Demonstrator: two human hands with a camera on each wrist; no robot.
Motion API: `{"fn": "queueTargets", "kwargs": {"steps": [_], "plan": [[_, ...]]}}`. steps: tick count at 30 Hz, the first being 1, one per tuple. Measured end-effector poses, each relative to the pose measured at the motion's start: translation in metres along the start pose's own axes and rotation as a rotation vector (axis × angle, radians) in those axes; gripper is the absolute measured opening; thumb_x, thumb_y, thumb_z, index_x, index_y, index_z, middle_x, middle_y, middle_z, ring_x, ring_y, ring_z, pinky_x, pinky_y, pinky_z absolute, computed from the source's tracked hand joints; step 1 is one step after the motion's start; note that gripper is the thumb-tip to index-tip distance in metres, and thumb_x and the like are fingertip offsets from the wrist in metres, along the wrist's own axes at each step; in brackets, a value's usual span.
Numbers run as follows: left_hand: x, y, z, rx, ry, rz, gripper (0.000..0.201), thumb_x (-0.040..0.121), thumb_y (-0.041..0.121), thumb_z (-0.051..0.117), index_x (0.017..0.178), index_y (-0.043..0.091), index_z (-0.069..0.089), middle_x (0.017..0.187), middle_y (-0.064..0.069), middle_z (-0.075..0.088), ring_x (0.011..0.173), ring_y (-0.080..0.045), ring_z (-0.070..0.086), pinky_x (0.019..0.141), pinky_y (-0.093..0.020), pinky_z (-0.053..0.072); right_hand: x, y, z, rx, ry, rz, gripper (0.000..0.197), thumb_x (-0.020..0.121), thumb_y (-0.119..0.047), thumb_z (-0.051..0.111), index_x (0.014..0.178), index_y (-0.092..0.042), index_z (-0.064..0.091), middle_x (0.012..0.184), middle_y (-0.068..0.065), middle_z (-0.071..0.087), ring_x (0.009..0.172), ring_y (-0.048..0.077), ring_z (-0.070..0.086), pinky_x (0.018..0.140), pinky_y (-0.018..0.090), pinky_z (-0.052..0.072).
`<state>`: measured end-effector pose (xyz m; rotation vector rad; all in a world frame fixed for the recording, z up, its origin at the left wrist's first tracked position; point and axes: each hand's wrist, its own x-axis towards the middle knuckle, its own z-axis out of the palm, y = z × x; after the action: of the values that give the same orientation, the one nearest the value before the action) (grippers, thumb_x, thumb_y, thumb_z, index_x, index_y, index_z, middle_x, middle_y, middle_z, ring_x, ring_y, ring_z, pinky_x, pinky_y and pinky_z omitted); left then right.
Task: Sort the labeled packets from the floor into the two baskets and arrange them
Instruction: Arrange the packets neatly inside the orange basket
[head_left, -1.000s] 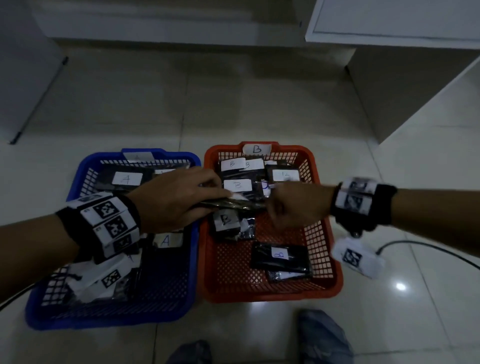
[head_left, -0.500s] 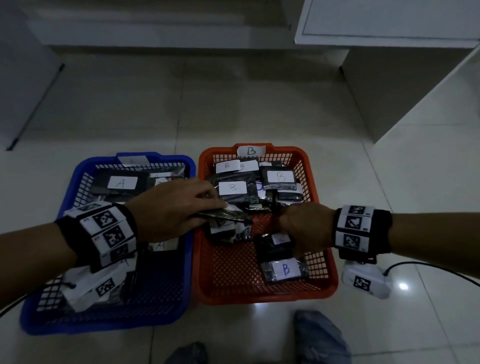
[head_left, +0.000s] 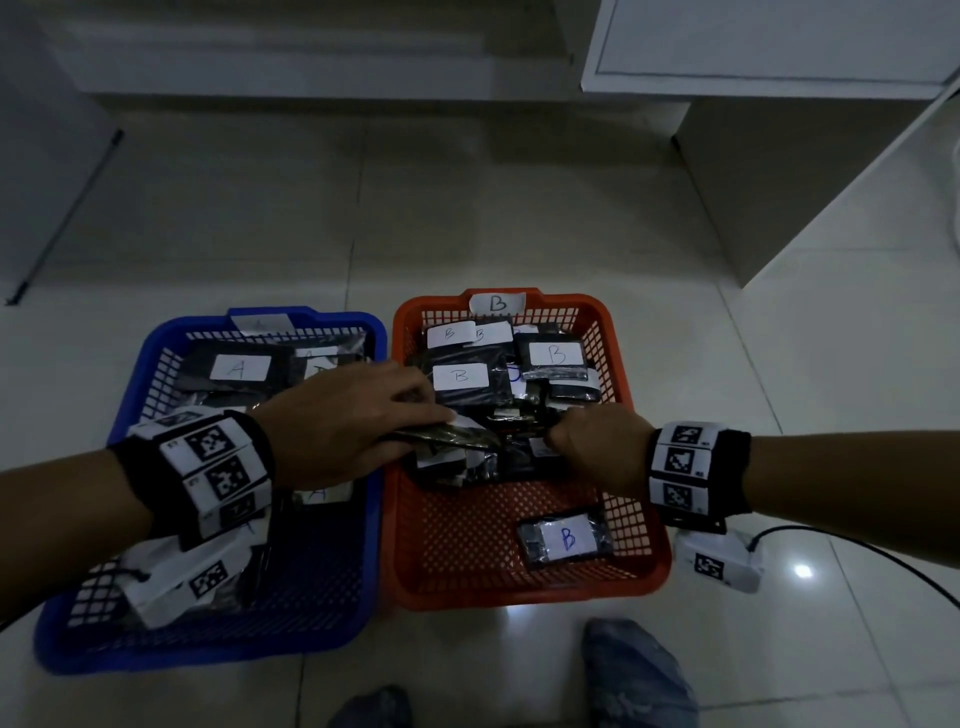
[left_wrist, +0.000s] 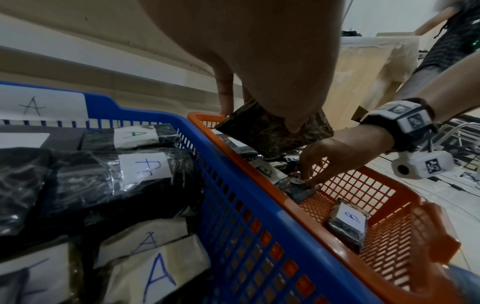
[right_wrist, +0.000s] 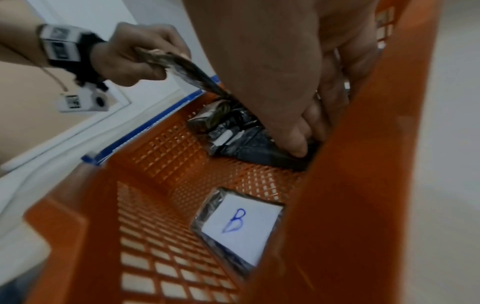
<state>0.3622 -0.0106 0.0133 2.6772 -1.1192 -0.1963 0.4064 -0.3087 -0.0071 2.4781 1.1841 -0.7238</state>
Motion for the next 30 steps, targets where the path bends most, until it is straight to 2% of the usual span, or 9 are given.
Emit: {"fn": "queueTargets", "kwargs": {"steps": [4, 7, 9, 11, 15, 18, 21, 25, 30], "plan": [[0.003, 0.008, 0.001, 0.005, 0.018, 0.013, 0.046, 0.098, 0.042, 0.040, 0.140, 0.027, 0.050, 0.124, 0.003, 0.057, 0.108, -0.011, 0.053, 0.088, -0.027, 0.048, 0.000, 0.008, -0.003, 0.221, 0.094, 0.001, 0.017, 0.100, -0.022, 0.056, 0.102, -0.009, 0.065, 0.097, 0.009, 0.069, 0.082, 0.022, 0.067, 0.074, 0.039, 0.059], [0.012, 0.016, 0.000, 0.031, 0.056, 0.034, 0.047, 0.095, 0.039, 0.041, 0.138, 0.022, 0.052, 0.124, -0.004, 0.060, 0.106, -0.018, 0.057, 0.086, -0.030, 0.048, -0.003, 0.008, -0.015, 0.889, 0.201, 0.059, 0.024, 0.105, -0.027, 0.046, 0.106, -0.009, 0.062, 0.094, 0.010, 0.071, 0.079, 0.022, 0.070, 0.072, 0.040, 0.060], [0.019, 0.020, -0.001, 0.061, 0.067, 0.053, 0.049, 0.095, 0.039, 0.040, 0.138, 0.020, 0.054, 0.123, -0.007, 0.060, 0.105, -0.020, 0.057, 0.086, -0.029, 0.046, -0.006, 0.006, -0.026, 1.490, -0.004, 0.158, 0.027, 0.104, -0.037, 0.048, 0.118, -0.016, 0.058, 0.109, 0.018, 0.070, 0.092, 0.026, 0.073, 0.073, 0.038, 0.062], [0.025, 0.023, -0.003, 0.042, 0.068, 0.083, 0.050, 0.096, 0.041, 0.041, 0.140, 0.019, 0.053, 0.123, -0.007, 0.059, 0.106, -0.020, 0.056, 0.086, -0.032, 0.050, -0.005, 0.008, -0.031, 1.701, -0.182, 0.171, 0.031, 0.099, -0.033, 0.059, 0.127, -0.021, 0.054, 0.126, 0.020, 0.064, 0.107, 0.031, 0.070, 0.076, 0.036, 0.061], [0.035, 0.025, -0.003, -0.007, 0.005, 0.133, 0.061, 0.089, 0.050, 0.058, 0.141, 0.019, 0.051, 0.129, -0.001, 0.056, 0.113, -0.013, 0.052, 0.090, -0.030, 0.051, -0.009, 0.029, -0.025, 1.615, -0.139, 0.200, 0.045, 0.088, -0.015, 0.074, 0.128, -0.021, 0.054, 0.134, 0.017, 0.056, 0.104, 0.031, 0.065, 0.077, 0.035, 0.062], [0.032, 0.023, 0.003, 0.003, -0.088, 0.080, 0.065, 0.085, 0.061, 0.061, 0.139, 0.027, 0.050, 0.128, 0.007, 0.054, 0.113, -0.009, 0.050, 0.091, -0.027, 0.045, -0.025, 0.045, -0.015, 1.407, -0.139, 0.228, 0.037, 0.088, -0.011, 0.075, 0.117, -0.018, 0.054, 0.122, 0.012, 0.064, 0.102, 0.033, 0.072, 0.081, 0.040, 0.062], [0.026, 0.025, 0.008, 0.007, -0.082, 0.059, 0.054, 0.090, 0.061, 0.056, 0.135, 0.031, 0.051, 0.126, 0.010, 0.056, 0.111, -0.007, 0.051, 0.091, -0.025, 0.043, -0.036, 0.050, -0.006, 1.295, -0.121, 0.226, 0.033, 0.086, -0.012, 0.077, 0.110, -0.016, 0.054, 0.105, 0.011, 0.068, 0.086, 0.025, 0.074, 0.067, 0.030, 0.060], [0.033, 0.035, 0.000, -0.122, 0.004, -0.009, 0.084, 0.084, 0.075, 0.054, 0.150, 0.027, 0.035, 0.144, 0.011, 0.046, 0.128, -0.002, 0.042, 0.105, -0.025, 0.038, -0.037, 0.050, -0.019, 1.418, -0.072, 0.118, 0.027, 0.086, -0.013, 0.077, 0.096, -0.017, 0.053, 0.084, 0.002, 0.068, 0.083, 0.022, 0.068, 0.065, 0.029, 0.056], [0.051, 0.045, -0.014, -0.147, -0.118, -0.201, 0.112, 0.066, 0.087, 0.060, 0.153, 0.030, 0.019, 0.146, 0.012, 0.042, 0.127, -0.005, 0.041, 0.108, -0.028, 0.038, -0.020, 0.037, -0.035, 1.617, -0.014, 0.077, 0.020, 0.089, -0.009, 0.073, 0.087, -0.015, 0.054, 0.078, 0.000, 0.071, 0.080, 0.023, 0.066, 0.068, 0.028, 0.057]]}}
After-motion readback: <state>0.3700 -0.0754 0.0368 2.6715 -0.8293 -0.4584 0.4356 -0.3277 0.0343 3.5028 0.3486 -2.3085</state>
